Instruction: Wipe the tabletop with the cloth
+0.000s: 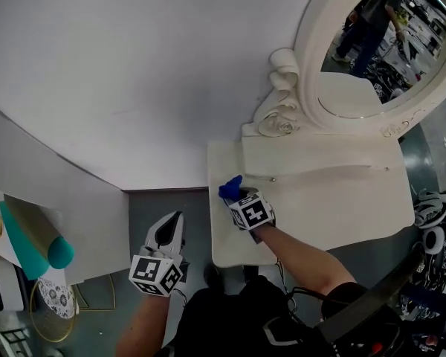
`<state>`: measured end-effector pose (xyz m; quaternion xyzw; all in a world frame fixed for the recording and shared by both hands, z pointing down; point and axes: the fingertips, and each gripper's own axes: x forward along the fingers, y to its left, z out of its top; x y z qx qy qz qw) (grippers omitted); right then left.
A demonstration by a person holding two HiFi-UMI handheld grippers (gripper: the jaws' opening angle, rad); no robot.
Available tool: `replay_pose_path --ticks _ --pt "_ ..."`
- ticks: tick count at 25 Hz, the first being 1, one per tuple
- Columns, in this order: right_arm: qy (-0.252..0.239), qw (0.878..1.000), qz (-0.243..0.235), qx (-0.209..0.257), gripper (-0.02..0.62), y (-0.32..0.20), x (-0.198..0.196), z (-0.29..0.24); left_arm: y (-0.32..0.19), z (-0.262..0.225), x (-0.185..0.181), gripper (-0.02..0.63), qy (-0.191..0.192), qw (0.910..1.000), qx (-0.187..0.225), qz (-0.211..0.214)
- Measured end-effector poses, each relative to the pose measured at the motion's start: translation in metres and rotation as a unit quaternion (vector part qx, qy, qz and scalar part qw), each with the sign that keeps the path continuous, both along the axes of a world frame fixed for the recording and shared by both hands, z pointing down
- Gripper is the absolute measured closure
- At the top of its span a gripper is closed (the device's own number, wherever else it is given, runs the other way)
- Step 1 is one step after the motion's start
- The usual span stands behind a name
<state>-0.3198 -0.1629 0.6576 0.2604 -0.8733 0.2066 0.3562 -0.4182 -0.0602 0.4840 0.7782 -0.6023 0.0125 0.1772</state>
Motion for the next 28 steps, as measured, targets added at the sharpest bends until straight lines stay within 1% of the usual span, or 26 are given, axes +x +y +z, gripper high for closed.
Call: replay_pose_path --ticks 3,7,12,16,22,28 --pt "0.015 1.0 0.003 0.002 0.465 -0.015 -0.004 0.015 0.0 0.0 -0.002 0.598 -0.006 1.0 -0.005 -0.002" --pt "0.012 1.0 0.006 0.009 0.465 -0.026 -0.01 0.019 0.001 0.003 -0.007 0.598 -0.008 0.9999 -0.01 -0.01" --pt "0.018 1.0 0.022 -0.007 0.465 -0.015 -0.003 0.02 0.003 0.004 -0.01 0.598 -0.005 0.9999 -0.009 -0.009" --pt "0.024 0.999 0.02 -0.016 0.465 0.013 0.013 0.02 0.004 0.003 -0.005 0.598 0.002 1.0 -0.003 0.001" --pt "0.021 0.999 0.016 -0.025 0.465 0.073 0.039 0.021 0.009 0.003 0.009 0.598 0.005 0.9998 0.004 0.021" --pt "0.017 0.998 0.011 -0.052 0.465 0.135 0.058 0.021 0.014 0.001 0.021 0.598 0.01 0.9994 0.007 0.034"
